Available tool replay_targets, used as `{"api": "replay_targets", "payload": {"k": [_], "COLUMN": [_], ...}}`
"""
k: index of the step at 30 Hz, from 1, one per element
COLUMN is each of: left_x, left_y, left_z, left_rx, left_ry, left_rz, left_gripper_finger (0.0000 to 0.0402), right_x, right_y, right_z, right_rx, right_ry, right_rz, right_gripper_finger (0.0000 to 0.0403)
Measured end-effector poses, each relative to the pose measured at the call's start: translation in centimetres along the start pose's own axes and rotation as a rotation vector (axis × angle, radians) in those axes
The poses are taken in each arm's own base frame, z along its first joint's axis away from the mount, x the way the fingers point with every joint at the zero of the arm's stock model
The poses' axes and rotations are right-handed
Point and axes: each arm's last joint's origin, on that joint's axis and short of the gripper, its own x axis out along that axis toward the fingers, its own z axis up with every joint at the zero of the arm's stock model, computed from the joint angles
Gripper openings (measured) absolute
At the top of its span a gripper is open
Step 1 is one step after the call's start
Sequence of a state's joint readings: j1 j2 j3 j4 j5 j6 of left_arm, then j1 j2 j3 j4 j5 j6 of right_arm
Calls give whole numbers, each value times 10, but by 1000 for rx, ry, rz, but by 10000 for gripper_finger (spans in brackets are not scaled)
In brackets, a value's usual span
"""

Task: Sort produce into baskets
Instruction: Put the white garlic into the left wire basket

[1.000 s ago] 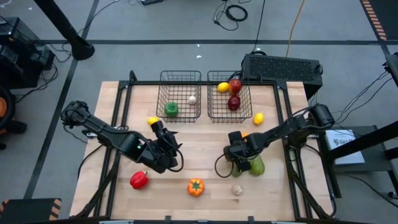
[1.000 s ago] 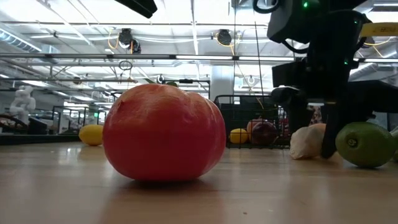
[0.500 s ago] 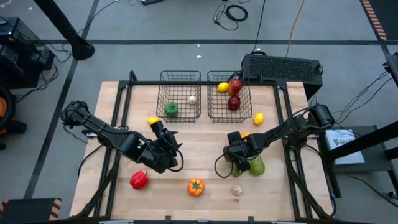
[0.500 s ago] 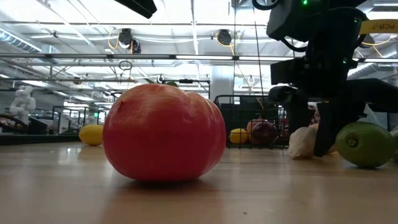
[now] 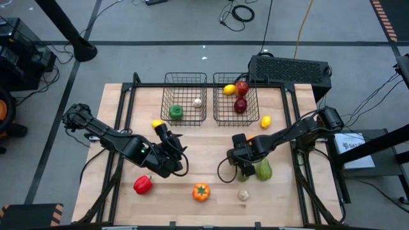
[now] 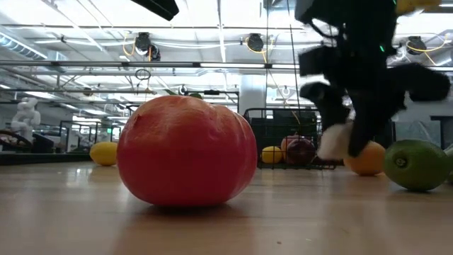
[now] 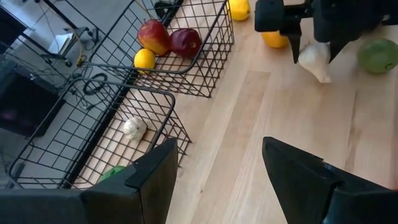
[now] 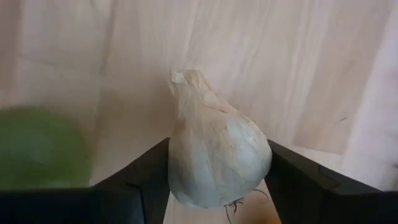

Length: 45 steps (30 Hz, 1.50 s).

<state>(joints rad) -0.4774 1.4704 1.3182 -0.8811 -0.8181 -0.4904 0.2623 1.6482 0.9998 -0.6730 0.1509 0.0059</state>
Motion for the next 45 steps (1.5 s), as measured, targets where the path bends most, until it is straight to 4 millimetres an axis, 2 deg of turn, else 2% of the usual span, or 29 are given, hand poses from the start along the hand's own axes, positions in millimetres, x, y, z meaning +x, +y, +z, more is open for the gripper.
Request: {"api": "replay_targets", "payload": {"k": [8,14,18,22,26,33,36,40,42,45], "left_x": [0,-4,-8,-13,-13,-12,-12,-8,-7,-5], "left_y": [2,18,29,37,38,35,29,13,7,2], "left_z": [-1,-17,-28,-32,-31,-29,-31,-35,-37,-38], "left_rx": [45,69,48,50,90,107,84,89,109,122], "left_ry": [-7,85,139,150,126,111,141,155,159,165], "left_rz": [39,185,288,350,373,358,284,154,95,50], "left_gripper_finger": [242,242,242,242,242,242,242,241,241,242], "right_x": [-43,-78,-96,-96,-100,-107,-111,-119,-121,-114], "right_y": [-6,-19,-35,-54,-82,-147,-180,-222,-239,-257], "right_z": [41,72,88,91,94,90,84,74,71,70], "right_rx": [-77,-210,-307,-389,-373,-268,-182,35,179,334], "right_ry": [-155,-358,-474,-397,-339,-395,-515,-776,-903,-1013], "right_rz": [20,-35,-162,-458,-703,-843,-831,-766,-760,-730], "right_gripper_finger": [219,219,219,219,219,219,219,219,219,220]}}
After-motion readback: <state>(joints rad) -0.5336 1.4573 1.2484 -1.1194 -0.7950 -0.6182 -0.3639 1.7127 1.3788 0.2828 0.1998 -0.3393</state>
